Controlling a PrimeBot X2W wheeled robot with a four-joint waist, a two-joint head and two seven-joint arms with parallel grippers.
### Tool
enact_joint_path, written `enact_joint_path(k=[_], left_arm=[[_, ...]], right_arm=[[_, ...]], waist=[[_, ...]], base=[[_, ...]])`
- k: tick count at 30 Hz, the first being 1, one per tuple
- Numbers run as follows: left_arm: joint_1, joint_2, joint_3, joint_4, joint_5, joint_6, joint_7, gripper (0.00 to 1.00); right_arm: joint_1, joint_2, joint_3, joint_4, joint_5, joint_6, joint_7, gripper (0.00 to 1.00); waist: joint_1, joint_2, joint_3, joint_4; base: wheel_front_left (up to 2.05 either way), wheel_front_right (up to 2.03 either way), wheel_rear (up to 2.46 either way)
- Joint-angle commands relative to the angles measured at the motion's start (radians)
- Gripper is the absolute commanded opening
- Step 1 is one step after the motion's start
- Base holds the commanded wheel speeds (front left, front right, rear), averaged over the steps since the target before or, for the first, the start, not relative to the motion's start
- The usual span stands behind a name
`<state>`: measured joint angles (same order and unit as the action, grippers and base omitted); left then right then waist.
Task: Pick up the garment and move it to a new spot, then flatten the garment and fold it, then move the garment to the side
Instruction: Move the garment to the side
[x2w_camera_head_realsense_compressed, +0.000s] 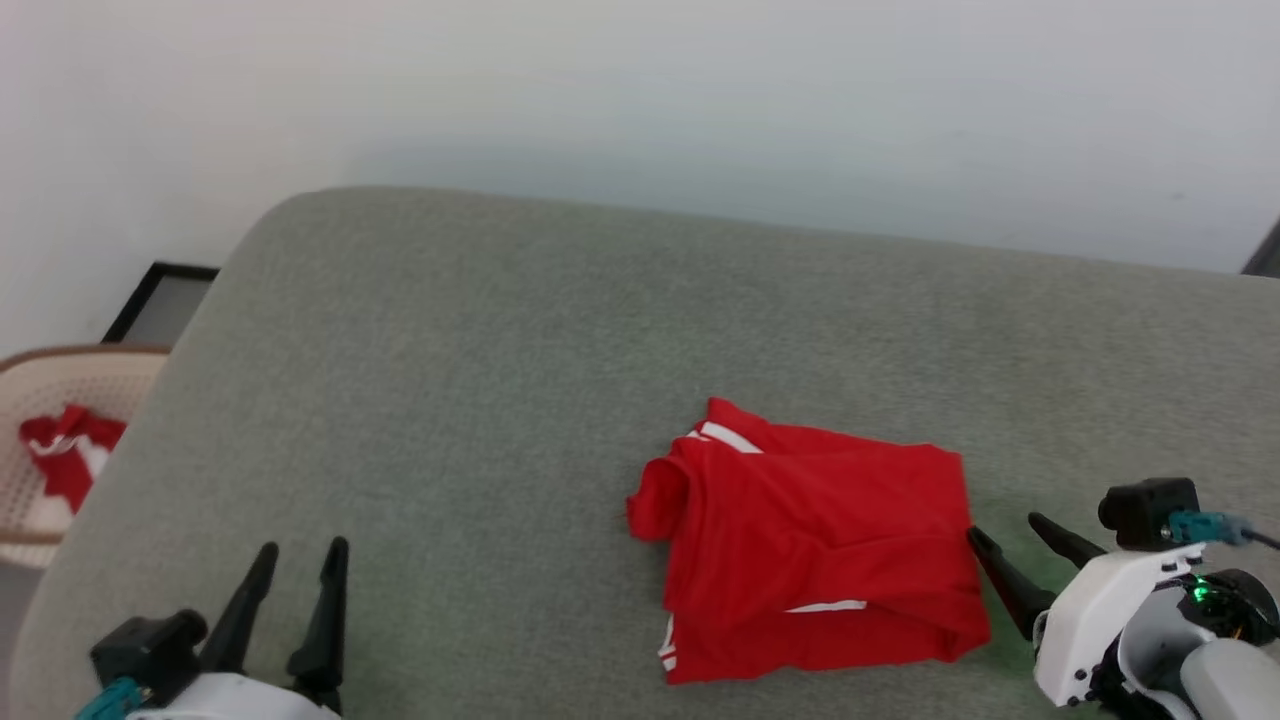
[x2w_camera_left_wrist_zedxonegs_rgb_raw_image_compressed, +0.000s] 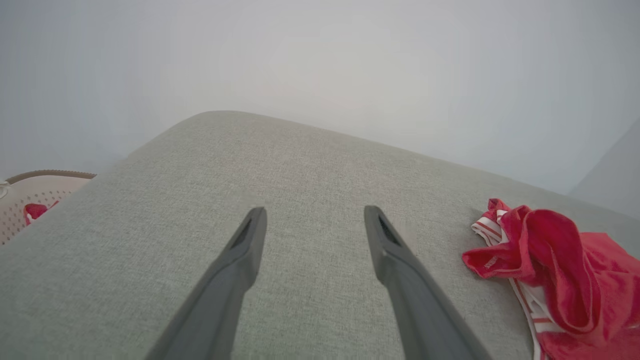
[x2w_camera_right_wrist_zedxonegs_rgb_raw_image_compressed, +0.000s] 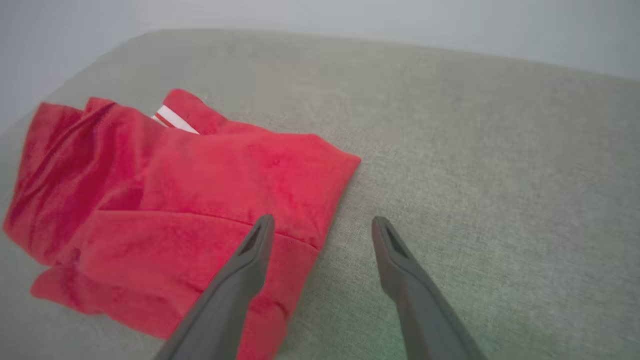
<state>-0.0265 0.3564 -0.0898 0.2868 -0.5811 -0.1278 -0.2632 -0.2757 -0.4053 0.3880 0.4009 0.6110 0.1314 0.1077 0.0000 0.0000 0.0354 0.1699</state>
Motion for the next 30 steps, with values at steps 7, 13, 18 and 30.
enact_joint_path(k=[7, 13, 18, 30], left_arm=[[-0.037, -0.012, -0.025, 0.007, -0.008, -0.003, -0.001, 1.00], [-0.060, -0.019, -0.044, 0.015, -0.010, -0.003, -0.001, 1.00], [-0.081, -0.026, -0.054, 0.026, -0.015, -0.003, -0.001, 1.00], [-0.112, -0.025, -0.047, 0.035, -0.011, -0.003, -0.001, 1.00]], right_arm=[[-0.066, -0.006, 0.008, 0.055, 0.057, -0.002, 0.159, 1.00], [-0.109, 0.010, 0.014, 0.118, 0.082, -0.002, 0.295, 1.00], [-0.131, 0.040, 0.029, 0.167, 0.112, -0.001, 0.388, 0.00], [-0.175, -0.013, 0.003, 0.101, 0.086, -0.003, 0.446, 0.00]], waist=[[0.0000, 0.0000, 0.079, 0.073], [0.0000, 0.0000, 0.109, 0.095], [0.0000, 0.0000, 0.125, 0.106], [0.0000, 0.0000, 0.146, 0.084]], base=[[0.00, 0.00, 0.00], [0.00, 0.00, 0.00], [0.00, 0.00, 0.00], [0.00, 0.00, 0.00]])
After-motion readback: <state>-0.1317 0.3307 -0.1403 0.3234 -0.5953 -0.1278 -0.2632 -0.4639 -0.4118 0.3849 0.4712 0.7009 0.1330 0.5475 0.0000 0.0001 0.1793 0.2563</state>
